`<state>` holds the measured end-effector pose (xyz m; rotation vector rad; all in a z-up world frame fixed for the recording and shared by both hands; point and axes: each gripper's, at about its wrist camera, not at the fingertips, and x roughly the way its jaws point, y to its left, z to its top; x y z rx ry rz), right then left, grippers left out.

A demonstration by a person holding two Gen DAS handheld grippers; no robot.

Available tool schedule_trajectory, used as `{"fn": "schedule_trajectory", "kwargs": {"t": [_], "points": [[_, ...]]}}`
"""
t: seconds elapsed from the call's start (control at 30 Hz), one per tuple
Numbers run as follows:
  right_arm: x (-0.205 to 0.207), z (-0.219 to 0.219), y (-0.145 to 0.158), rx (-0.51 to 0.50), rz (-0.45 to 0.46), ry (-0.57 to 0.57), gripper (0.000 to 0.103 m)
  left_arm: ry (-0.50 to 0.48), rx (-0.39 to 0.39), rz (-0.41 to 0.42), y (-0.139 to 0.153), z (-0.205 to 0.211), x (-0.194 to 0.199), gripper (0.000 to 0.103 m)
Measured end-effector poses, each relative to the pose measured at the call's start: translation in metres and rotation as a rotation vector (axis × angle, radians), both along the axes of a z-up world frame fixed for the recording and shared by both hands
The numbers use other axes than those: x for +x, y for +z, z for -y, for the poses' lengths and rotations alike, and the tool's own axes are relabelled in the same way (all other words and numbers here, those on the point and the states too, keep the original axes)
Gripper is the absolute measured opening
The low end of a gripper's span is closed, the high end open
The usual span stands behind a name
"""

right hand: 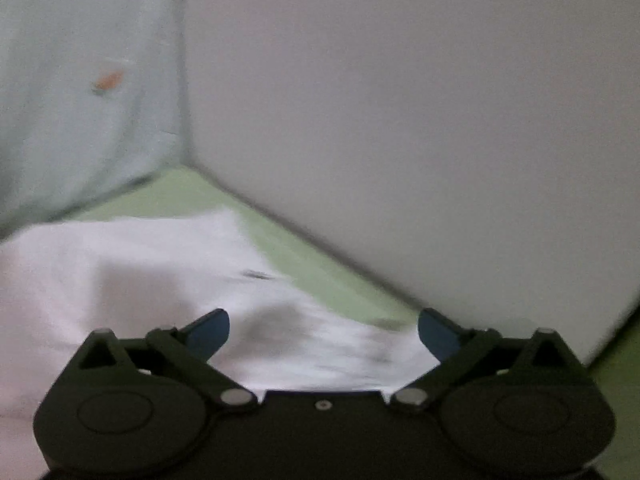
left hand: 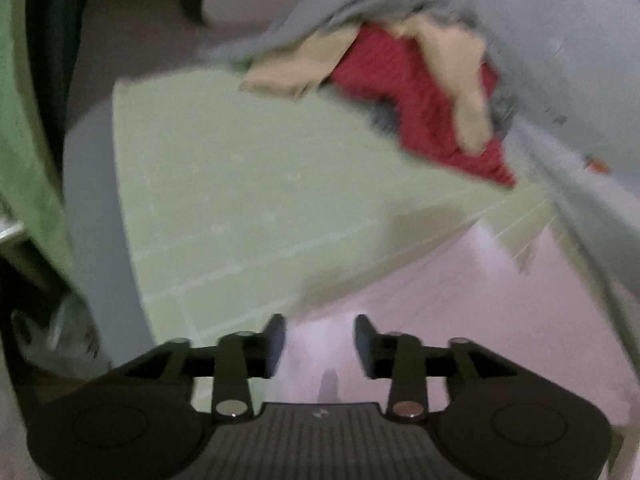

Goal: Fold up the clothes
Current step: 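Open both tools and release the white shirt onto the mat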

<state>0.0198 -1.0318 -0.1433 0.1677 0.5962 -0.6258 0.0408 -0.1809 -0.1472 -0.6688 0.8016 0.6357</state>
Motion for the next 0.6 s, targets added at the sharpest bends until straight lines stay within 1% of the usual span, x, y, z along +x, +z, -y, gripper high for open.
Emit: {"fn": "schedule_trajectory", "kwargs": {"t": [0.03,0.07,0.1,0.13,0.17,0.23,0.3,0.4,0.47,0.6], "points": [[0.007,-0.01,-0.001,0.031,0.013,0.046,0.103,-0.003,0.002,0.034,0.006,0.001,0.002,0.057],[0.016,-0.02,-0.006,0.071,0.018,0.09,0.103,-0.01,0.0,0.067,0.01,0.003,0.005,0.066],[0.025,-0.032,-0.011,0.114,0.016,0.132,0.103,-0.023,-0.006,0.096,0.014,0.005,0.008,0.071],[0.033,-0.043,-0.019,0.142,0.009,0.169,0.103,-0.039,-0.01,0.121,0.018,0.007,0.012,0.078],[0.04,-0.059,-0.026,0.168,-0.003,0.206,0.103,-0.066,-0.009,0.128,0.021,0.01,0.019,0.08],[0.05,-0.087,-0.039,0.215,-0.027,0.232,0.103,-0.132,0.006,0.114,0.023,0.015,0.034,0.081],[0.053,-0.112,-0.051,0.23,-0.048,0.223,0.103,-0.196,0.019,0.096,0.025,0.021,0.05,0.081],[0.053,-0.142,-0.068,0.255,-0.075,0.217,0.103,-0.268,-0.01,0.075,0.018,0.026,0.077,0.081],[0.046,-0.156,-0.073,0.237,-0.085,0.23,0.103,-0.314,-0.031,0.067,0.01,0.031,0.094,0.081],[0.042,-0.168,-0.083,0.175,-0.107,0.235,0.103,-0.404,-0.033,0.038,-0.003,0.042,0.13,0.081]]}}
